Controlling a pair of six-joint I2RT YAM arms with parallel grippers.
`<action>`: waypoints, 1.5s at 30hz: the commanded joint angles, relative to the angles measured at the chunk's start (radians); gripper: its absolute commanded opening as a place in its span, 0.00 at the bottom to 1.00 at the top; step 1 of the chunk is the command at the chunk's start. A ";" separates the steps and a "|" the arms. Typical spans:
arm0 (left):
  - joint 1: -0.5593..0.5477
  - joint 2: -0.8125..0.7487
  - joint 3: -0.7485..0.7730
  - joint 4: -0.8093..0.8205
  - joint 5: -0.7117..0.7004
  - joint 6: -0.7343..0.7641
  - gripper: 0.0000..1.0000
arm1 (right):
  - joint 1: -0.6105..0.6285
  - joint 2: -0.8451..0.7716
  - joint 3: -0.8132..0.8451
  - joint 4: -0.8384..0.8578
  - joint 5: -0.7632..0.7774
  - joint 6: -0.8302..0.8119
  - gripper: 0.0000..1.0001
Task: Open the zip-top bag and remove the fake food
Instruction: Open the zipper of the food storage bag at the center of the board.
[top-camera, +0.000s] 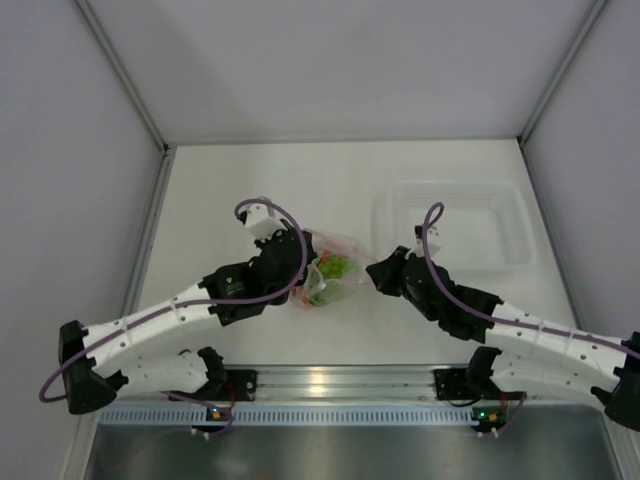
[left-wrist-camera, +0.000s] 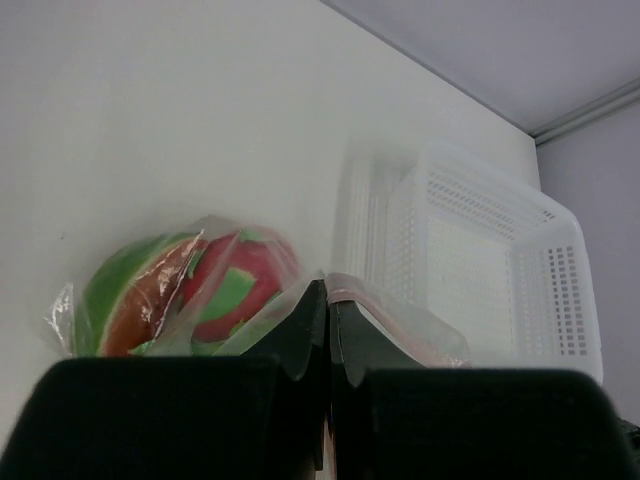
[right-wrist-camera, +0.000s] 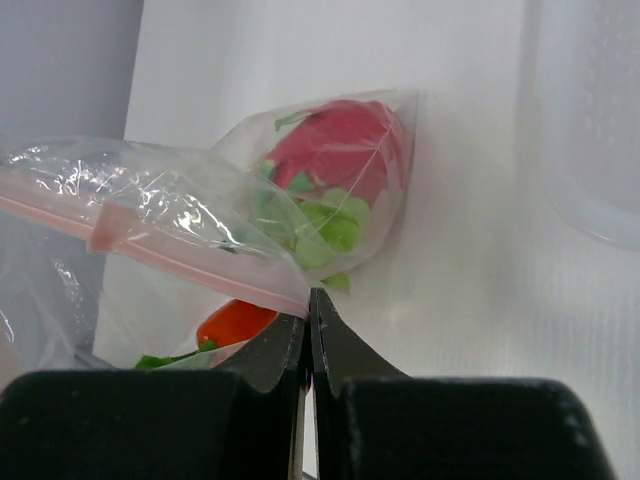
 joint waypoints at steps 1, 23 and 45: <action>0.015 -0.127 0.006 -0.051 -0.303 0.063 0.00 | -0.031 0.021 0.027 -0.060 0.010 -0.055 0.00; 0.018 0.028 0.177 -0.048 -0.320 0.513 0.00 | -0.158 0.518 0.400 0.049 -0.257 -0.256 0.00; 0.015 0.125 0.135 0.032 0.169 0.330 0.00 | -0.304 0.166 0.106 -0.136 -0.210 -0.402 0.00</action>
